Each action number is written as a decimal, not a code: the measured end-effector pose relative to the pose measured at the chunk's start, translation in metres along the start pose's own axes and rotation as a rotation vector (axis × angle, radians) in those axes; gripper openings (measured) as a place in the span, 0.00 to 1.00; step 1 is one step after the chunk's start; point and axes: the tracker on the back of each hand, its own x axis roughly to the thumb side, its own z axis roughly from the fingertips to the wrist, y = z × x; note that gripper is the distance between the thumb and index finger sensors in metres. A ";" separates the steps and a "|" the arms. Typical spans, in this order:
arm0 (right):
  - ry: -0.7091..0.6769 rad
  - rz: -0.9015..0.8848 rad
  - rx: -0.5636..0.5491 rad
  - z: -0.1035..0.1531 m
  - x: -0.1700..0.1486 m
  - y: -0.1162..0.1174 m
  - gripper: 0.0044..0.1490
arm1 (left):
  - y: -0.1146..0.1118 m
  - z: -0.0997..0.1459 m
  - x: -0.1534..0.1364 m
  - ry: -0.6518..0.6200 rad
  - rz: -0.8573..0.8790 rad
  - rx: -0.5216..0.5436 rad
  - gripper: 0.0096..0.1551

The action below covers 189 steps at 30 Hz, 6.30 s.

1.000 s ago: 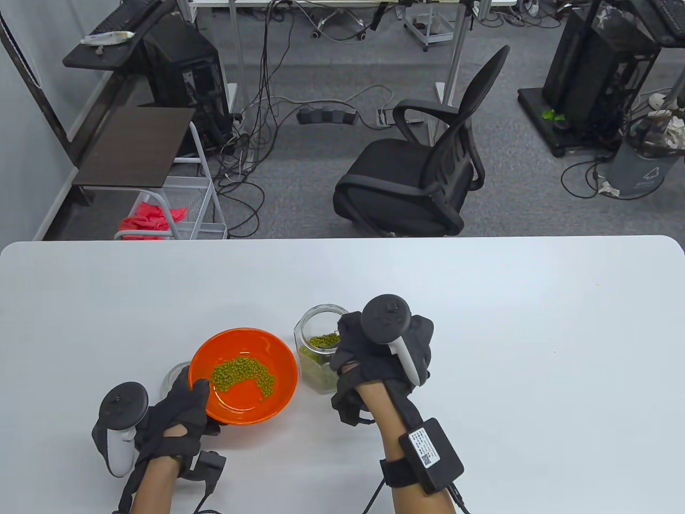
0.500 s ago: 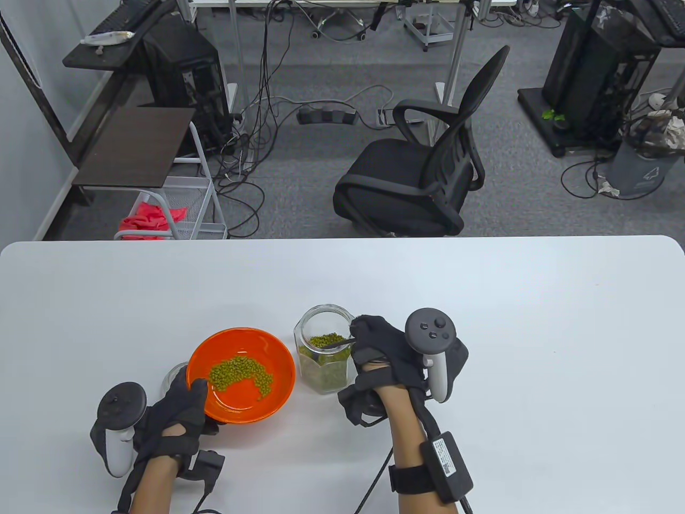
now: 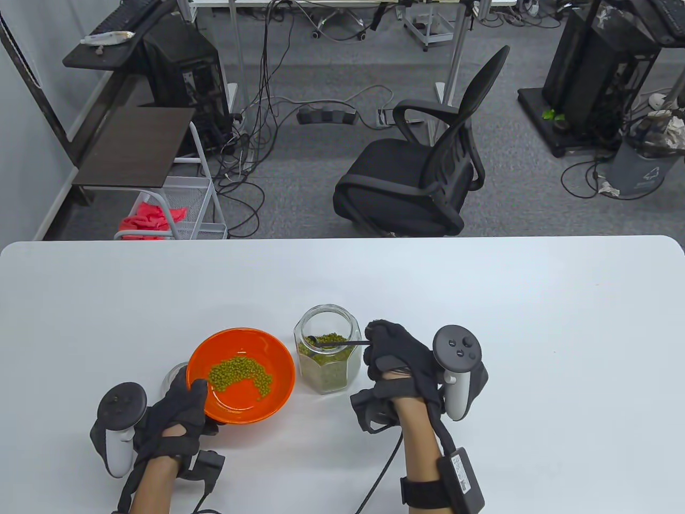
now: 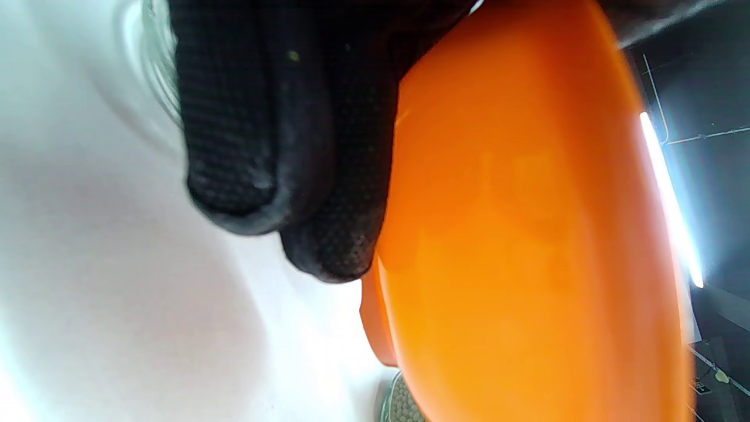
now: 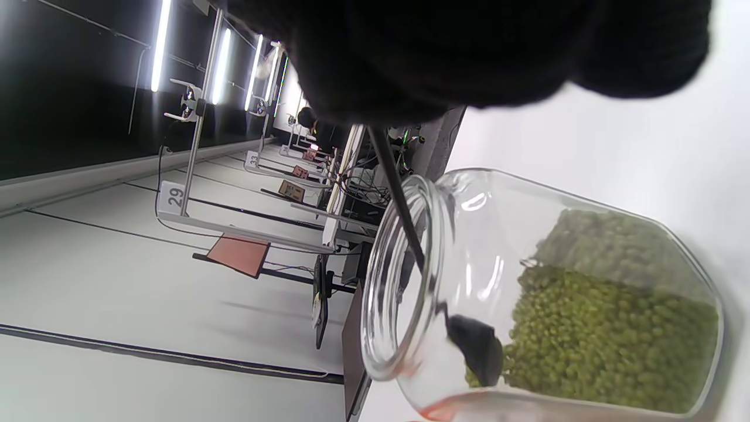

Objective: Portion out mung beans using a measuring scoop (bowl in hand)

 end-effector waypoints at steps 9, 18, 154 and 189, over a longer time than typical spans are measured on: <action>0.015 -0.064 0.003 -0.001 -0.006 -0.005 0.25 | -0.001 0.000 0.000 0.001 -0.016 -0.002 0.40; 0.020 -0.113 0.004 0.000 -0.005 -0.012 0.25 | -0.003 0.000 0.000 0.003 -0.024 -0.004 0.40; -0.296 -0.073 0.020 0.035 0.045 -0.028 0.25 | -0.005 0.000 -0.001 0.014 -0.015 -0.016 0.40; -0.354 0.483 -0.091 0.022 0.040 0.045 0.24 | -0.005 -0.001 -0.001 0.008 -0.008 -0.019 0.40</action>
